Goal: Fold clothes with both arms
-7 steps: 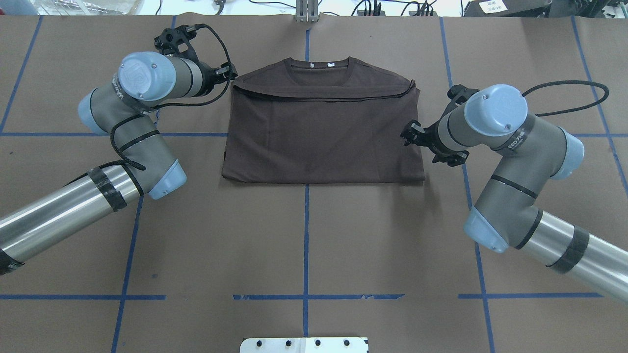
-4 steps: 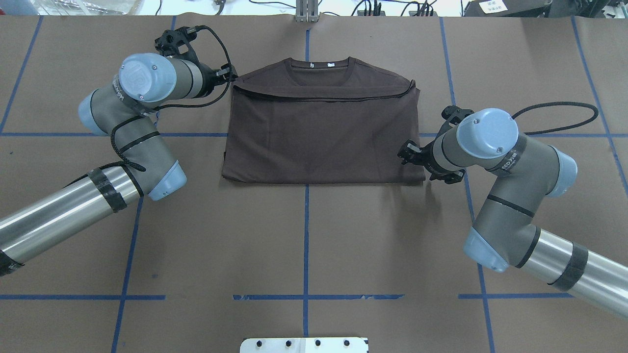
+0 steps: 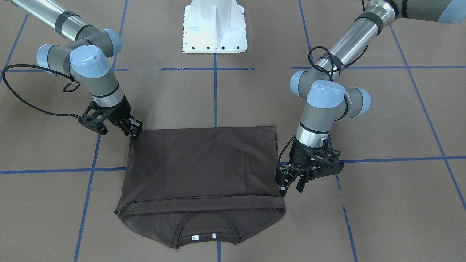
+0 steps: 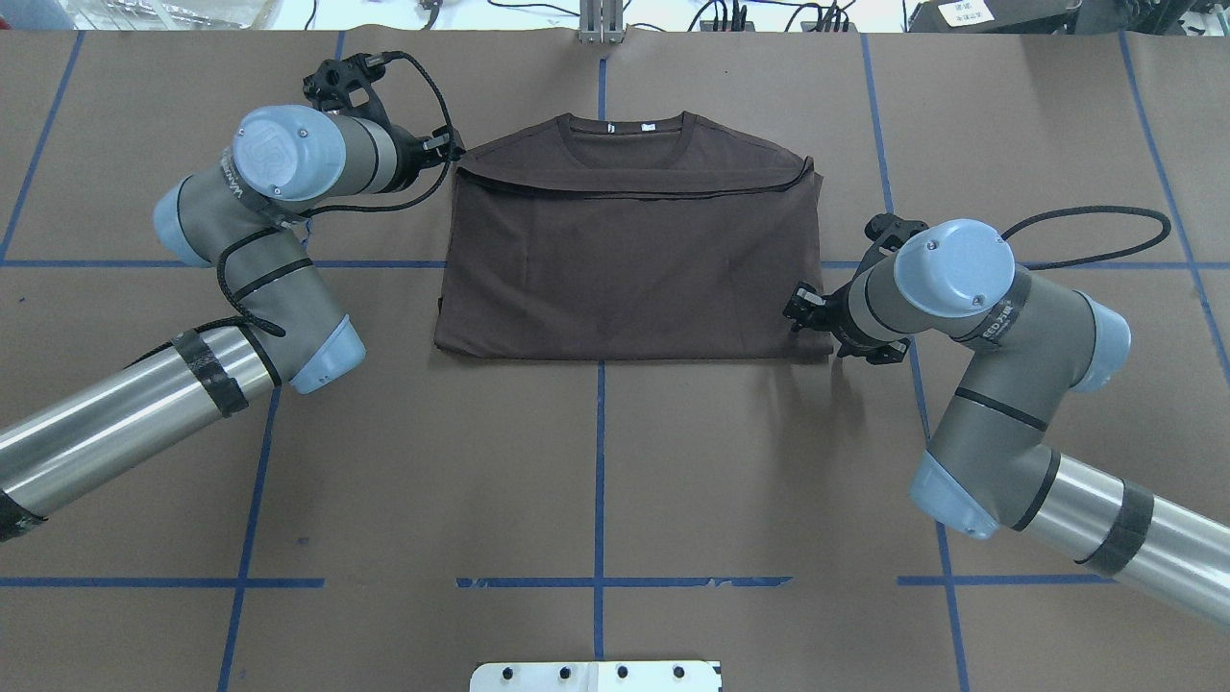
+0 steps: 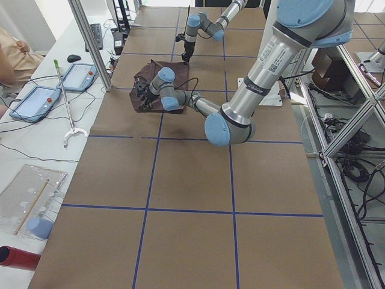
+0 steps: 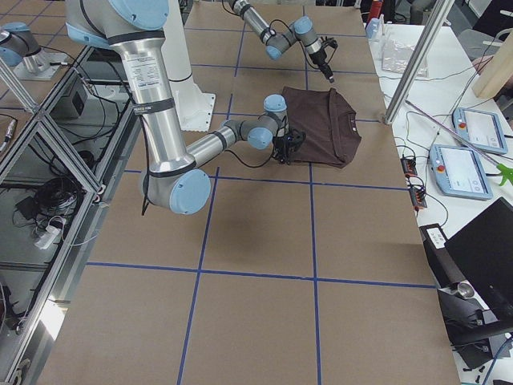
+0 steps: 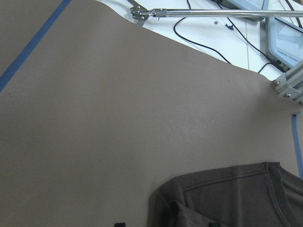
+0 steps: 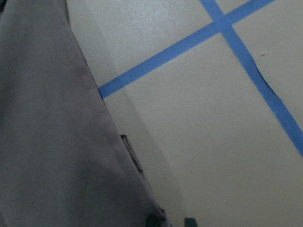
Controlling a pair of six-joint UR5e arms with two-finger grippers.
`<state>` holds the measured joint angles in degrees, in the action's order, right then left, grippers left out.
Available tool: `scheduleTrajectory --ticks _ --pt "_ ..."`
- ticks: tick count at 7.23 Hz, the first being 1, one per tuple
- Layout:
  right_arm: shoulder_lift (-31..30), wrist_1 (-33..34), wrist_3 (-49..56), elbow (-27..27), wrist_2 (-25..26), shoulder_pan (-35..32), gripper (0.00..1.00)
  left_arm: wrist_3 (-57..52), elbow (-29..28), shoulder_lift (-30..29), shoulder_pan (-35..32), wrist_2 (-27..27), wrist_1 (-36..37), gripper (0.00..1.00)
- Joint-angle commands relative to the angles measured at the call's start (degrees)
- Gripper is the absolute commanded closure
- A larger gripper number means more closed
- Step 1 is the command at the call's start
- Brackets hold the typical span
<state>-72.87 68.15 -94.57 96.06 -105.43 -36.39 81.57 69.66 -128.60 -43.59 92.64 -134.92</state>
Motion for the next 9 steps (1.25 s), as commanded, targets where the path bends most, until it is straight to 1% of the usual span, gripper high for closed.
scheduleTrajectory --ticks 1,2,3,4,5,6,7,8,9 --pt "-0.87 -0.03 0.08 1.32 -0.30 0.01 1.00 -0.01 0.04 -0.07 0.00 0.00 0.00 0.34" --pt "-0.70 -0.03 -0.09 1.93 -0.48 0.09 1.00 -0.01 0.04 0.02 0.00 0.00 0.00 0.34" --pt "-1.04 0.05 -0.53 3.68 -0.74 0.09 1.00 -0.01 0.04 -0.07 -0.09 0.00 0.00 0.34" --pt "-3.40 0.05 -1.05 7.26 -2.22 0.09 1.00 -0.01 0.04 0.02 -0.09 0.00 0.00 0.34" --pt "-7.77 0.05 -1.06 12.87 -3.11 1.22 1.00 -0.01 0.04 0.02 -0.09 0.00 0.00 0.34" --pt "-13.64 0.05 -1.14 19.80 -3.29 5.59 1.00 -0.01 0.21 0.02 -0.09 0.09 0.00 0.34" --pt "-21.19 0.23 -3.58 28.48 -4.95 10.76 1.00 -0.01 1.78 0.37 -0.17 0.17 0.00 0.34" --pt "-27.00 0.32 -6.30 35.09 -8.01 16.82 1.00 0.08 3.88 1.50 0.17 1.57 -0.17 0.34" --pt "-28.02 0.23 -6.50 36.81 -10.65 22.19 1.00 -0.01 7.38 3.60 0.44 7.59 0.18 0.34"
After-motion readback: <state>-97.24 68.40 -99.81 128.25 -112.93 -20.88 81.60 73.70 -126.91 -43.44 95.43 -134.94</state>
